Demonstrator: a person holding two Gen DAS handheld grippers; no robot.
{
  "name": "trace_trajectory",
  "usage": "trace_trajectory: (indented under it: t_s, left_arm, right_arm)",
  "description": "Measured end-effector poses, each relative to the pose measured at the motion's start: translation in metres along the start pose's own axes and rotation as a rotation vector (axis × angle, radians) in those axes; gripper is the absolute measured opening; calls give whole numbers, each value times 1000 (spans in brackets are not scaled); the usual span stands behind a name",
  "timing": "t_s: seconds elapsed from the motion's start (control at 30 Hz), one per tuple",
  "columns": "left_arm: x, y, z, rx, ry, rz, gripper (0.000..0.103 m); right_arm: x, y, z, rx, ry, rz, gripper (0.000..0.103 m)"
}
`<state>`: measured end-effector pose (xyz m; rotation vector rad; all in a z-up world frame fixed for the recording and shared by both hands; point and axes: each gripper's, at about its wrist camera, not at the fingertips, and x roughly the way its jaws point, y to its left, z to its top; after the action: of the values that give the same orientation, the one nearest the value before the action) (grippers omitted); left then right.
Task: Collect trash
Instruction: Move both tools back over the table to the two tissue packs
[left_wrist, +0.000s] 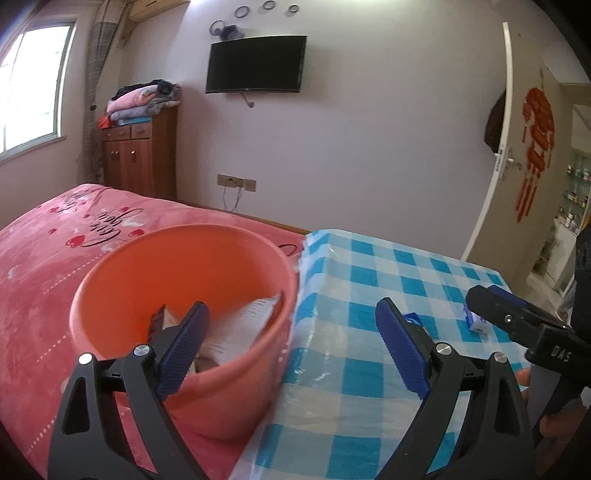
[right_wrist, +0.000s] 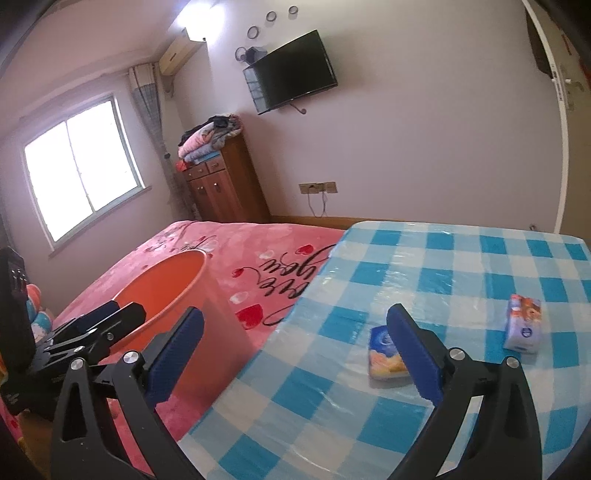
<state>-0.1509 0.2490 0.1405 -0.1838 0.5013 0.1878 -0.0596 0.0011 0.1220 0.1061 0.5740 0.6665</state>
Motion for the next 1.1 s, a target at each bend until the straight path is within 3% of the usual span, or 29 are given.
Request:
trace_trajectory:
  t_s: [0.67,1.1]
  left_arm:
    - [7,-68,-29,94,66,-128,91]
    - [47,-117,-55,134,189,-200,91]
  right_arm:
    - [-51,-67,-36,121,0,-150,98]
    - [-66,-136,-67,255,73,-230,98]
